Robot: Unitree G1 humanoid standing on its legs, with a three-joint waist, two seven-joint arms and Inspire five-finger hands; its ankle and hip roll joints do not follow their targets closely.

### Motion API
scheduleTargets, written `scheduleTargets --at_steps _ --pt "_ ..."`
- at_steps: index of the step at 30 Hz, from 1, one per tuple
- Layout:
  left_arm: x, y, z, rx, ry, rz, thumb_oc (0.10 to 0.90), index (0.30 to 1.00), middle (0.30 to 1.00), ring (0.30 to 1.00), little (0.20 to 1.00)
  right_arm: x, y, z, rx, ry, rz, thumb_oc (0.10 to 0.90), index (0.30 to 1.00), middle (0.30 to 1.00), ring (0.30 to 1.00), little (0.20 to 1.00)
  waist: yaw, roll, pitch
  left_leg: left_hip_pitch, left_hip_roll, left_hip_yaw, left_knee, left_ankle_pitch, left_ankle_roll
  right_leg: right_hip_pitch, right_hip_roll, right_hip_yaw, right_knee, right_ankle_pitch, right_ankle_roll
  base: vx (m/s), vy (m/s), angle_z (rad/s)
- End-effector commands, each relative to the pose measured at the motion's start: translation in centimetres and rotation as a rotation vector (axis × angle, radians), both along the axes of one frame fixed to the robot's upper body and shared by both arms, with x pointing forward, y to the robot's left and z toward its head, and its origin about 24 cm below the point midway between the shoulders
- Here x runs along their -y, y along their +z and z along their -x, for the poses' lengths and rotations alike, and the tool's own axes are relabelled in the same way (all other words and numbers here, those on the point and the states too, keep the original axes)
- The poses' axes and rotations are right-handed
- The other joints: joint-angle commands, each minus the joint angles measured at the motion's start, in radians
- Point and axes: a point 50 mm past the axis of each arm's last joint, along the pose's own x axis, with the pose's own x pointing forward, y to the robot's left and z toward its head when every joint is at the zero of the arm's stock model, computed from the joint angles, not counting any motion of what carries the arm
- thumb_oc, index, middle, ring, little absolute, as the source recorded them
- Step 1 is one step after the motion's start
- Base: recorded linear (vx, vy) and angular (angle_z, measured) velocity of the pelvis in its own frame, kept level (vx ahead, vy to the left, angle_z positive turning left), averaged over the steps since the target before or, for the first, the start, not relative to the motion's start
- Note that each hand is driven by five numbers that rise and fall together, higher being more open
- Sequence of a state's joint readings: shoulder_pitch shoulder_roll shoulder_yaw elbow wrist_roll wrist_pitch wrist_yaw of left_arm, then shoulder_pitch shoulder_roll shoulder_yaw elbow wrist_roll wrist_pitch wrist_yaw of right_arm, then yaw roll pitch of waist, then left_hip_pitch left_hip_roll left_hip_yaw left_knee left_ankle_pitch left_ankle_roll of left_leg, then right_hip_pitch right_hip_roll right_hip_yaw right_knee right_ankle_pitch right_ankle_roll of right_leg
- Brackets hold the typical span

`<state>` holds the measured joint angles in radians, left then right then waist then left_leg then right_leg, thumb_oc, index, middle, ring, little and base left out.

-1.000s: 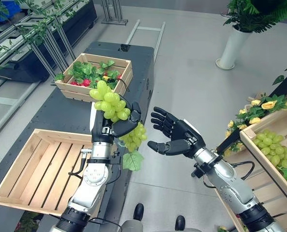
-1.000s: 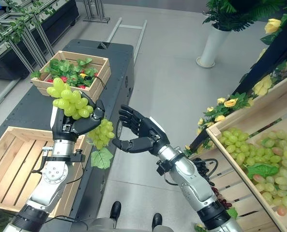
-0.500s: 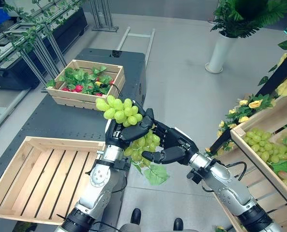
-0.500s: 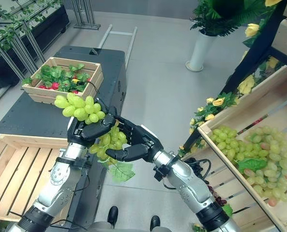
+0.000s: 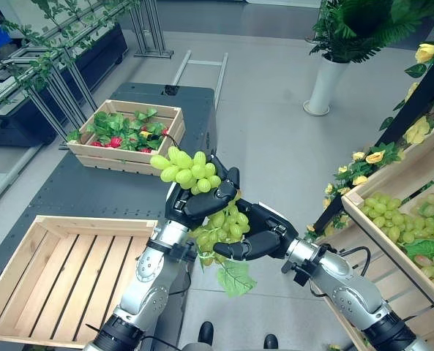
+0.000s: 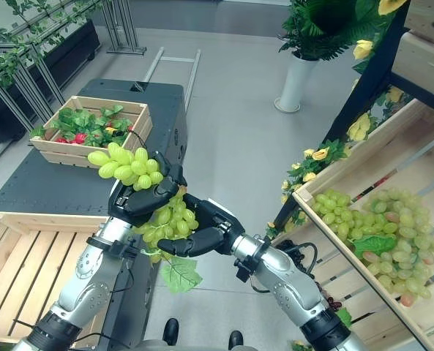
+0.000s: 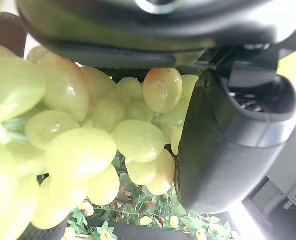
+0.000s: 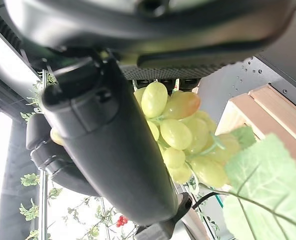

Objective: Pick up the fruits from the basket on one side to the basket on the other side

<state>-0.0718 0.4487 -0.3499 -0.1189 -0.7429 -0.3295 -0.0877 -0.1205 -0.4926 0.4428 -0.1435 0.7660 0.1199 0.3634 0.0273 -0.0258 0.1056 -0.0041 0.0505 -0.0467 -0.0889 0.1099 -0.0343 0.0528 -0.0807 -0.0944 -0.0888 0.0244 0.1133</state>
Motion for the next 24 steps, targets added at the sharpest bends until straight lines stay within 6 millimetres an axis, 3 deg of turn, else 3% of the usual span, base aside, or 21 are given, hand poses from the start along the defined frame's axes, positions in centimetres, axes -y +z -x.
scheduleTargets --at_steps 1,18,19,20,21,24 --pt "1.8 3.9 0.2 0.217 -0.116 0.077 0.4 0.3 0.3 0.3 0.3 -2.2 2.9 0.9 0.08 0.118 -0.234 0.4 0.3 0.3 0.3 0.3 0.007 -0.013 -0.133 0.01 -0.016 0.009 0.002 -0.073 0.038 -0.021 0.004 -0.002 0.001 0.036 -0.042 0.0 0.0 0.0" --pt "2.0 3.8 0.6 0.245 -0.12 0.012 0.4 0.3 0.3 0.3 0.3 -1.8 2.9 0.6 0.05 0.012 -0.311 0.4 0.3 0.3 0.3 0.3 0.0 -0.008 -0.132 0.007 -0.013 0.016 0.002 -0.072 0.04 -0.027 0.004 0.007 0.001 0.041 -0.04 0.0 0.0 0.0" --pt "2.0 3.8 0.5 0.247 -0.11 0.006 0.427 0.34 0.34 0.34 0.34 -1.8 2.9 0.5 0.052 -0.001 -0.312 0.4 0.3 0.3 0.3 0.3 0.0 -0.008 -0.132 0.006 -0.013 0.017 0.002 -0.072 0.04 -0.027 0.004 0.008 0.001 0.041 -0.04 0.0 0.0 0.0" --pt "1.8 3.9 0.5 0.253 -0.095 -0.004 0.576 0.564 0.564 0.564 0.564 -1.6 2.9 0.4 0.053 -0.016 -0.313 0.4 0.3 0.3 0.3 0.3 0.0 -0.008 -0.132 0.006 -0.013 0.017 0.002 -0.072 0.039 -0.028 0.004 0.009 0.001 0.041 -0.04 0.0 0.0 0.0" --pt "1.5 4.0 0.5 0.279 -0.055 -0.048 0.8 0.9 0.9 0.9 0.9 -1.2 2.9 0.3 0.059 -0.054 -0.313 0.4 0.3 0.3 0.3 0.3 -0.001 -0.008 -0.131 0.007 -0.012 0.018 0.002 -0.072 0.04 -0.028 0.006 0.012 0.001 0.042 -0.041 0.0 0.0 0.0" --pt "1.0 4.2 0.5 0.309 0.008 -0.108 0.8 0.9 0.9 0.9 0.9 -0.6 3.0 0.1 0.07 -0.105 -0.31 0.4 0.3 0.3 0.3 0.3 -0.004 -0.007 -0.129 0.007 -0.011 0.02 0.002 -0.072 0.038 -0.029 0.007 0.015 0.001 0.042 -0.041 -0.01 0.005 -0.01"
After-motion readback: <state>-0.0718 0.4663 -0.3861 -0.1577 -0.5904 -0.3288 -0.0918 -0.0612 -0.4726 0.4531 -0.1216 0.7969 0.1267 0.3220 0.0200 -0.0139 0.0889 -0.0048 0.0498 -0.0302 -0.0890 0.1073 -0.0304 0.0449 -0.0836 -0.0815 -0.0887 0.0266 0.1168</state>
